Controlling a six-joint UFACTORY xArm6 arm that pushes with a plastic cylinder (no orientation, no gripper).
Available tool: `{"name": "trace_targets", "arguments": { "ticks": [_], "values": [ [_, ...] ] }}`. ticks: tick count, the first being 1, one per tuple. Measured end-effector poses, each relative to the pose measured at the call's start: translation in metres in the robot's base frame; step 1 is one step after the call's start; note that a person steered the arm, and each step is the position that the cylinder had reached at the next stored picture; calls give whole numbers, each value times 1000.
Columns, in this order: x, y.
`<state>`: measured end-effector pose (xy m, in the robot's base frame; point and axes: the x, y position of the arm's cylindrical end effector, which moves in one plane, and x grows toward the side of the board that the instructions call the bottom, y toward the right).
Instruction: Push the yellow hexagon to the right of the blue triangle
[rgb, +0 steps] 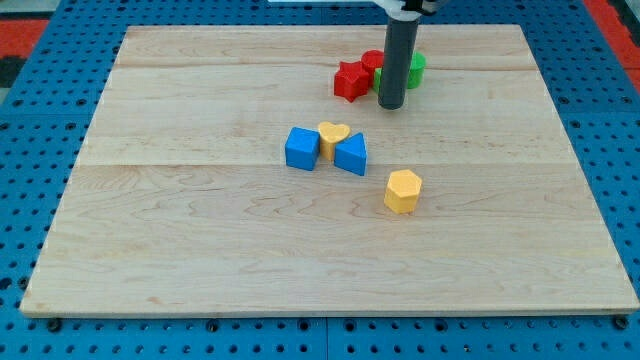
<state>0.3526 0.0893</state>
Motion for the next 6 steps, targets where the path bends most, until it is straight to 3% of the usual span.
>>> {"name": "trace_targets", "arguments": {
  "ticks": [1,2,3,4,5,6],
  "values": [
    [56,37],
    [98,-5],
    [99,-35],
    [98,-3],
    [116,56],
    [164,46]
  ]
}}
